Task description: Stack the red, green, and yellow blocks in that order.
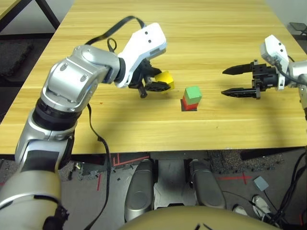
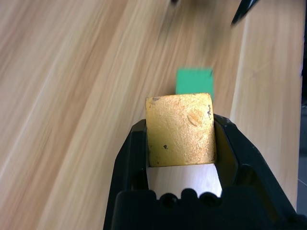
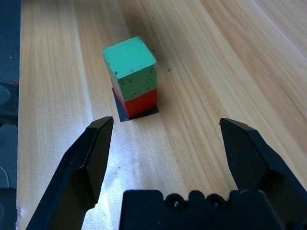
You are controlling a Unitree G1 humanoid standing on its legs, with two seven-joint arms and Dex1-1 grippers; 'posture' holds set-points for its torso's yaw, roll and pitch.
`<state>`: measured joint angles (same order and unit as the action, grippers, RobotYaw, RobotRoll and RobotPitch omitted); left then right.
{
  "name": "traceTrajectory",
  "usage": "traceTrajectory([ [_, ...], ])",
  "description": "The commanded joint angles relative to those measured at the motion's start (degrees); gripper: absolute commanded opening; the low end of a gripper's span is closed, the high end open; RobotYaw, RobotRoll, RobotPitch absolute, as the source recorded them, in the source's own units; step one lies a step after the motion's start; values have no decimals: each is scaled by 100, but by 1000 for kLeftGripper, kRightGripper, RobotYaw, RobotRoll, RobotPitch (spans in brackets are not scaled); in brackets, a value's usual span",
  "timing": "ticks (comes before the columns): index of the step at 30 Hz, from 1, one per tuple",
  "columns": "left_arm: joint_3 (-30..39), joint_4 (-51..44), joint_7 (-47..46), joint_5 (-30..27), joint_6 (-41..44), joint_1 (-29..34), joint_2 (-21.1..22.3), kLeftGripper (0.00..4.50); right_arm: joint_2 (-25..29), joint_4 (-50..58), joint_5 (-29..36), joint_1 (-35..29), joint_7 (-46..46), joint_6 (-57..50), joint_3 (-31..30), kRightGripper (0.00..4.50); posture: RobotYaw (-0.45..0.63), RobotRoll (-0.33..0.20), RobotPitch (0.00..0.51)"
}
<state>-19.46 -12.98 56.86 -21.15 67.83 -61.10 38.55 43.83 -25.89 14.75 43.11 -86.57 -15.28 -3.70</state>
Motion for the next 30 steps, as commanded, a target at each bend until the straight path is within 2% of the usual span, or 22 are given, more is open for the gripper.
traceTrajectory([
  [1,-383,382,98,45,-171,-229,-216,1926,14,168,85,-148,14,-50,40,4500,147,54,136],
  [14,-1174,1544,261,525,-850,-596,-1022,1926,120,607,194,-520,142,-293,180,4500,109,69,150],
  [30,-1356,1722,448,900,-1223,-522,-1175,1926,177,733,292,-633,232,-369,155,4500,100,72,159],
])
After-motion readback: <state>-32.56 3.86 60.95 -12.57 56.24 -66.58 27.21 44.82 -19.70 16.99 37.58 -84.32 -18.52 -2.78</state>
